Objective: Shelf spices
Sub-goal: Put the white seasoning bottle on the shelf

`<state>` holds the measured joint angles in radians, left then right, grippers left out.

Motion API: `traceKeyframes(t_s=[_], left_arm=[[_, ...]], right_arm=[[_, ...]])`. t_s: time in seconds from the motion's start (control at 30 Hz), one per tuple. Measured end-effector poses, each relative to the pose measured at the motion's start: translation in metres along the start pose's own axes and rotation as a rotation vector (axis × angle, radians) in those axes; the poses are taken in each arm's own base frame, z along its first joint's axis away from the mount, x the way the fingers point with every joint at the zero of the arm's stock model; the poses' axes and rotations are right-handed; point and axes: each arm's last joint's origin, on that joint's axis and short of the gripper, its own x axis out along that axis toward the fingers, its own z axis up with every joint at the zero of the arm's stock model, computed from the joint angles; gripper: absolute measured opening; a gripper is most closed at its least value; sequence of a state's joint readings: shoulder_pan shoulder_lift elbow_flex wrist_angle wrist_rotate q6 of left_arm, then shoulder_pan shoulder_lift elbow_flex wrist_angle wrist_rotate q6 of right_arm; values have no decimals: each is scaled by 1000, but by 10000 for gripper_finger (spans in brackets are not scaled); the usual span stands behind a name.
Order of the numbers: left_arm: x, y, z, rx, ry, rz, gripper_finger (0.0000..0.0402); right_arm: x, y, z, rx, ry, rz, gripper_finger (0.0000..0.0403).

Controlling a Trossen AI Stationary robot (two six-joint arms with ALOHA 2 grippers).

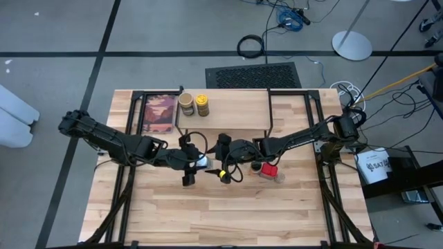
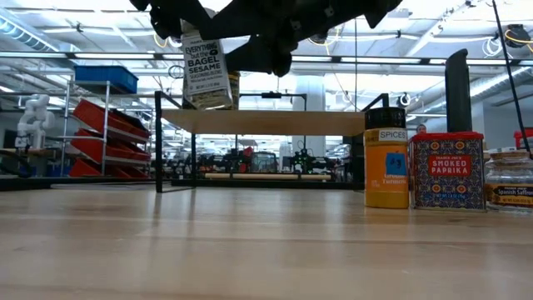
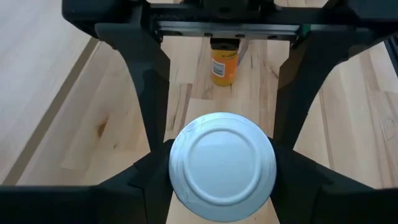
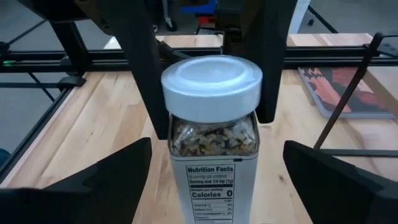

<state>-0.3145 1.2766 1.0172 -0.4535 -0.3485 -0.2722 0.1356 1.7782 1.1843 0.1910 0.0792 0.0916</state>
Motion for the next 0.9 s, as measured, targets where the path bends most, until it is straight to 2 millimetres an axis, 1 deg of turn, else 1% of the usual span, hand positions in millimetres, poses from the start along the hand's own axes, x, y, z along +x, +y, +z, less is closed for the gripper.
traceKeyframes(t_s=[0.13, 0.33, 0.5, 0.9], left_arm=[[0, 0, 0, -1, -3, 0, 215], [0, -1, 2, -8, -21, -5, 215], [0, -1, 2, -8, -21, -5, 215], [0, -1, 2, -11, -23, -6, 215]], right_arm=[[0, 0, 1, -1, -9, 3, 338], [6, 0, -4, -6, -1, 4, 303], [6, 0, -3, -9, -16, 4, 276], [6, 1, -1, -20, -30, 5, 194]])
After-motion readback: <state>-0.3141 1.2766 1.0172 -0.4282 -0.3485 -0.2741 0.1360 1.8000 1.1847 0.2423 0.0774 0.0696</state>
